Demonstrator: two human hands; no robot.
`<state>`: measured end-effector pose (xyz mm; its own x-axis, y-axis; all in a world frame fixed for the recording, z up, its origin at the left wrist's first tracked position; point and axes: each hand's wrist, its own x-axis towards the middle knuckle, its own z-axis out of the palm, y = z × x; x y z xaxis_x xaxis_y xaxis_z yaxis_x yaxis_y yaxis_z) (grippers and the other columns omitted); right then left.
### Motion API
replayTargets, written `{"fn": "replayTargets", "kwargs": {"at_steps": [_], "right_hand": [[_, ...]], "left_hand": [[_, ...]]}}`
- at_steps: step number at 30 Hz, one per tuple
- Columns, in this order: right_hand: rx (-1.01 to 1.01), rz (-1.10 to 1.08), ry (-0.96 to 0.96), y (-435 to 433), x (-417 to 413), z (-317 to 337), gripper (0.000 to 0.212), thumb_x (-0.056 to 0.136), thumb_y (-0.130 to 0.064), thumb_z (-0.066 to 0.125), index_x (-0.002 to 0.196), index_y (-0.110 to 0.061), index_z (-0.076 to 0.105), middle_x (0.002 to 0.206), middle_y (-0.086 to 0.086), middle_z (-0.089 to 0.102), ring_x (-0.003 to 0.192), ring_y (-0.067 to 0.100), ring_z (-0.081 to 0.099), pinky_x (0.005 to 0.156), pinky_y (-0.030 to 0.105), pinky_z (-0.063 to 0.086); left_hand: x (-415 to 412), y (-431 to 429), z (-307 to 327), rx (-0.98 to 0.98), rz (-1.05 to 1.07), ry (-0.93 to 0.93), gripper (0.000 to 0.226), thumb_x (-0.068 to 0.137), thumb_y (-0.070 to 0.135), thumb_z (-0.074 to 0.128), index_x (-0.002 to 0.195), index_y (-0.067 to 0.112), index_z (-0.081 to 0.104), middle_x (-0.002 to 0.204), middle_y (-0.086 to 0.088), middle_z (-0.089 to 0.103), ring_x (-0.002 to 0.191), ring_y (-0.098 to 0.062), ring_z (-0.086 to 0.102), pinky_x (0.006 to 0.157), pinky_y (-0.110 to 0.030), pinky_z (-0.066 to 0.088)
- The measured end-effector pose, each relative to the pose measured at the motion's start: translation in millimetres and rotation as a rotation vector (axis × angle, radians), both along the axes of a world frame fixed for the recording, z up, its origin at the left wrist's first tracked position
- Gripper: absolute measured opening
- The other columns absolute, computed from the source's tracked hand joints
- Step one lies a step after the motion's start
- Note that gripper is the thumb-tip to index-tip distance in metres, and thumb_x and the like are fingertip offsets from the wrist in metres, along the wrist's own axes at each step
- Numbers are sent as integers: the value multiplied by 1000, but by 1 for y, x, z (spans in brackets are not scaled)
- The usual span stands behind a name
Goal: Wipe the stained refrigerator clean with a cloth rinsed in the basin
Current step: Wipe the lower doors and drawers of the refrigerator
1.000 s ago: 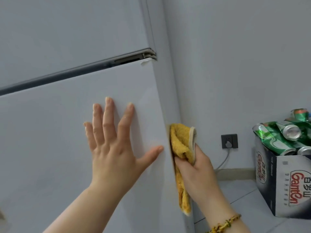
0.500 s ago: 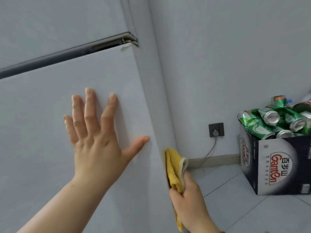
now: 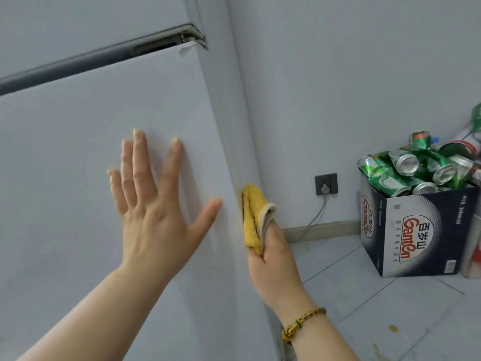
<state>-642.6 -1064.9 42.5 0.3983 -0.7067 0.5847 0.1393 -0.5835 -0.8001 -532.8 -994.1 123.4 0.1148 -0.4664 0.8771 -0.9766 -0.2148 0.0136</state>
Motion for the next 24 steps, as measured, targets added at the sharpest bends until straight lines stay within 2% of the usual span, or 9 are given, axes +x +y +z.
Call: {"fn": "replayTargets", "kwargs": {"at_steps": [3, 6, 8, 11, 13, 15, 18, 22, 24], "right_hand": [[115, -15, 89, 13, -7, -52, 65, 90, -3, 38, 127, -49, 13, 128, -43, 14, 116, -35, 13, 97, -7, 9], [340, 61, 176, 9, -20, -68, 63, 90, 4, 38, 130, -45, 31, 127, -30, 37, 117, -10, 38, 99, 1, 26], [448, 128, 186, -4, -31, -60, 56, 84, 12, 36, 99, -38, 54, 93, -16, 59, 85, -3, 53, 74, 1, 41], [389, 166, 121, -24, -44, -36, 58, 80, 19, 36, 80, -37, 52, 58, -21, 58, 61, -8, 51, 53, 2, 38], [300, 201, 30, -25, -43, -33, 57, 82, 16, 39, 89, -39, 52, 69, -27, 59, 65, -20, 51, 62, -2, 37], [164, 177, -1, -13, -34, -47, 58, 85, 8, 41, 108, -45, 47, 103, -31, 54, 91, -28, 46, 84, -2, 35], [25, -6, -36, 12, -13, -111, 58, 88, -13, 37, 136, -45, 33, 138, -31, 32, 129, -9, 32, 109, 13, 25], [254, -164, 79, 37, -8, -195, 59, 88, -20, 29, 139, -50, 20, 135, -46, 24, 131, -10, 27, 103, 1, 18], [478, -151, 276, 39, -13, -225, 57, 93, -7, 31, 136, -45, 24, 130, -33, 40, 122, 0, 44, 91, -1, 27]], "left_hand": [[-7, 14, -52, 98, -28, -45, 72, 80, 67, 30, 141, 32, 15, 148, -9, 1, 142, -15, -12, 107, -55, 5], [-8, 20, -89, 188, 3, -60, 71, 81, 72, 18, 142, 38, 10, 147, -9, 6, 142, -17, -7, 104, -60, 11], [-3, 19, -98, 208, 45, -100, 81, 74, 76, 27, 142, 37, 8, 146, -10, 6, 141, -22, -6, 98, -66, 16], [1, 13, -102, 211, 93, -170, 120, 51, 66, 63, 144, 35, -6, 145, -8, -2, 139, -28, -8, 94, -71, 15], [0, 10, -105, 221, 114, -188, 134, 39, 56, 75, 144, 35, -6, 145, -10, -1, 134, -34, -3, 93, -71, 11], [-2, 9, -108, 232, 125, -185, 134, 35, 52, 79, 143, 34, 1, 144, -14, 5, 131, -39, 1, 93, -71, 11], [-5, 9, -110, 252, 133, -146, 136, 33, 48, 82, 141, 36, 0, 142, -13, 6, 129, -39, 2, 95, -67, 9], [-7, 9, -109, 248, 129, -105, 125, 37, 47, 81, 136, 31, 6, 142, -13, 3, 129, -38, -1, 96, -67, 8], [-6, 8, -111, 254, 122, -104, 123, 38, 48, 79, 136, 31, 5, 142, -13, 1, 129, -38, -2, 96, -68, 8]]}}
